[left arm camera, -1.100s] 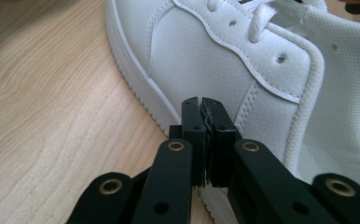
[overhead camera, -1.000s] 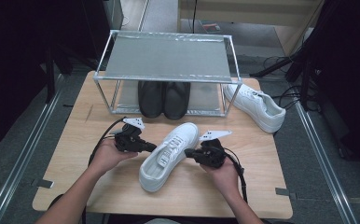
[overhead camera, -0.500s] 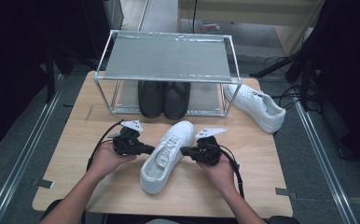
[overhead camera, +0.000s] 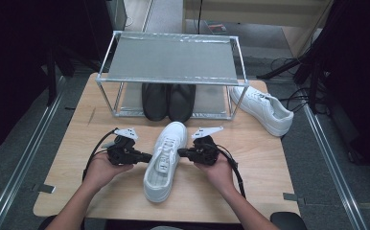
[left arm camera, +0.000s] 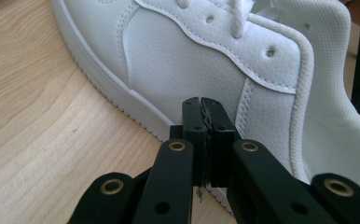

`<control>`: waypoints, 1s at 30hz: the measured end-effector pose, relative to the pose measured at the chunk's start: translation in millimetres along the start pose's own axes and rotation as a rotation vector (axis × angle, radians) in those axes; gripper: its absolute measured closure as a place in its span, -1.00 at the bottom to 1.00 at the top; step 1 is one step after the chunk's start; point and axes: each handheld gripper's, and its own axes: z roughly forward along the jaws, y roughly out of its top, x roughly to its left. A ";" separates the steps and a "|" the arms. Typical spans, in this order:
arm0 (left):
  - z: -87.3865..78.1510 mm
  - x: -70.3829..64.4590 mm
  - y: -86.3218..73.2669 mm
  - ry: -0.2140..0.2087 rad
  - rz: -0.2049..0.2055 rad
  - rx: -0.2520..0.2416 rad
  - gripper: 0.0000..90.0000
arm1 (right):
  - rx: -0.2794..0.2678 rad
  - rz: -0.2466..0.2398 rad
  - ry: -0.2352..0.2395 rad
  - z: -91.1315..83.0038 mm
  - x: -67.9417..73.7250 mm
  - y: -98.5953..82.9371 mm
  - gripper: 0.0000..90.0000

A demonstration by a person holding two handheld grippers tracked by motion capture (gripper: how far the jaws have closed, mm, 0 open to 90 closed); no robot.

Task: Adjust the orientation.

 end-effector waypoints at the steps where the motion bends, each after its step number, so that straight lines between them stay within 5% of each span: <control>1: -1.0 -0.2 -1.4 0.001 -0.003 -0.002 0.98 | 0.001 -0.001 0.001 1.5 0.5 1.1 1.00; 20: -11.0 -1.7 -12.8 0.024 -0.030 -0.009 0.95 | 0.008 -0.040 0.020 18.2 5.2 13.0 1.00; 30: -23.9 2.0 -11.2 0.042 -0.028 -0.062 0.75 | -0.012 -0.045 -0.007 2.0 -3.2 14.2 0.74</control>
